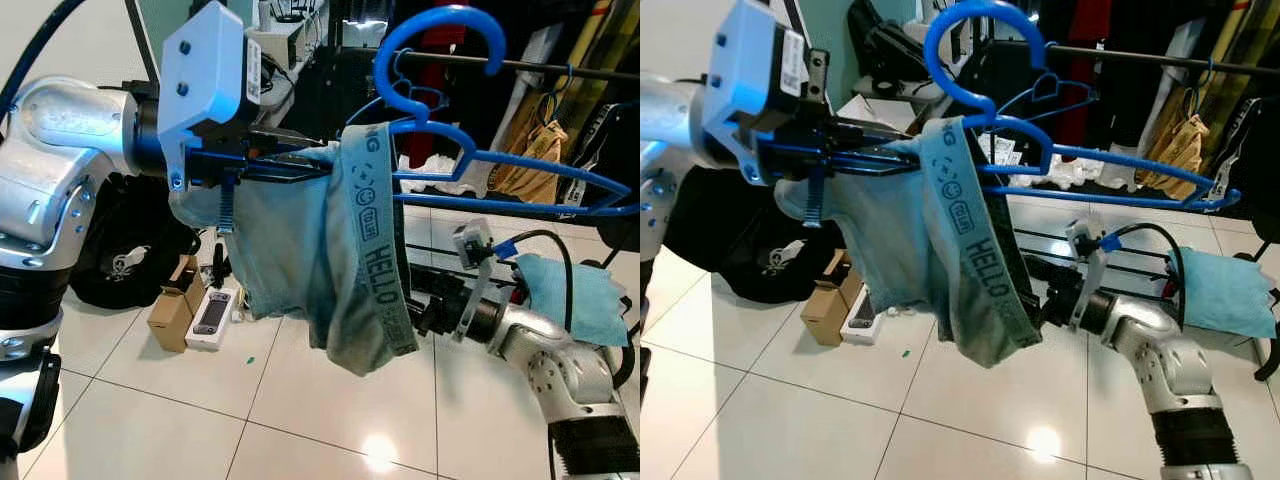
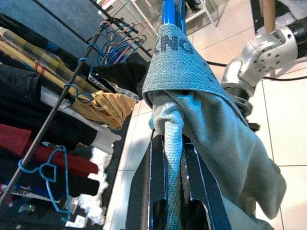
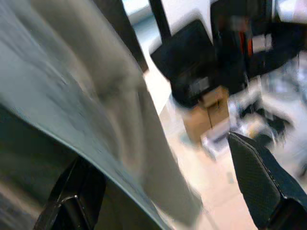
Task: Hang hanger
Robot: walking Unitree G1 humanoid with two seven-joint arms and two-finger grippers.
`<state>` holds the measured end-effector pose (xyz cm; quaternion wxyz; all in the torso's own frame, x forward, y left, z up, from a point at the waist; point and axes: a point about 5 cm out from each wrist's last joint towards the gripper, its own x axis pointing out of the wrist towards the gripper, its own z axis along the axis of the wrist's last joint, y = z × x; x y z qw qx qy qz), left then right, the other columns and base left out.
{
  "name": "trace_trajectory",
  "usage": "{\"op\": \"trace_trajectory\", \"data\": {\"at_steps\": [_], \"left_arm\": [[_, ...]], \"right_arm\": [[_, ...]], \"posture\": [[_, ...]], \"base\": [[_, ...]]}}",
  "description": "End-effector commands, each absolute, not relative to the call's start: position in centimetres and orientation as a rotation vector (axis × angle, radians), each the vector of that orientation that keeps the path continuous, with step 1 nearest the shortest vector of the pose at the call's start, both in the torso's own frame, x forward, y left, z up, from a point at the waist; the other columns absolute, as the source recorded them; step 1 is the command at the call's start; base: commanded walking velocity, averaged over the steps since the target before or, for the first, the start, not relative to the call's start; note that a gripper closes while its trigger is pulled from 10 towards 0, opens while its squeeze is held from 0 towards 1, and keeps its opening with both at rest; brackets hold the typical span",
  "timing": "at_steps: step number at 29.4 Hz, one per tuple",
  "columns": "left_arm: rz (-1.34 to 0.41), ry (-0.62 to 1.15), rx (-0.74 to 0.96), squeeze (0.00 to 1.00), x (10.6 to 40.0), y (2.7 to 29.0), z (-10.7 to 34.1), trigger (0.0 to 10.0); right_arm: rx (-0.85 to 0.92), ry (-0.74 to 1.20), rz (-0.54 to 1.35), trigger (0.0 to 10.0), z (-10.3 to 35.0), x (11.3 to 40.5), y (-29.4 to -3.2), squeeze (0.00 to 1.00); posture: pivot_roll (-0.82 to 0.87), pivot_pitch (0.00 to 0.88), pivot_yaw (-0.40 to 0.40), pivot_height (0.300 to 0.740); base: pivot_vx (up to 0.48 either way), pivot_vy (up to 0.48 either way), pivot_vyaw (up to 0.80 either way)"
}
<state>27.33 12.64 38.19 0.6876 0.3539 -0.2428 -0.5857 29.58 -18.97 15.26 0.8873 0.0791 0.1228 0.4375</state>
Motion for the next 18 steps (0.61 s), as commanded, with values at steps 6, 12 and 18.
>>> {"op": "trace_trajectory", "data": {"at_steps": [6, 12, 18], "left_arm": [[-1.268, -0.575, 0.808, 0.00, 27.4, 13.0, 38.9, 10.0], [-1.253, -0.571, 0.812, 0.00, 27.6, 13.2, 38.9, 10.0], [-1.236, -0.565, 0.820, 0.00, 27.7, 13.4, 38.9, 10.0]], "right_arm": [[0.169, 0.426, 0.774, 10.0, 12.7, 29.4, -20.6, 0.00], [0.203, 0.467, 0.637, 0.0, 12.0, 30.0, -22.1, 0.00], [0.253, 0.501, 0.563, 0.0, 11.8, 30.1, -23.2, 0.00]], "posture": [[-0.01, 0.036, 0.031, 0.740], [-0.01, 0.037, 0.030, 0.740], [-0.01, 0.036, 0.027, 0.740]], "base": [[0.000, 0.000, 0.00], [0.000, 0.000, 0.00], [0.000, 0.000, 0.00]]}}
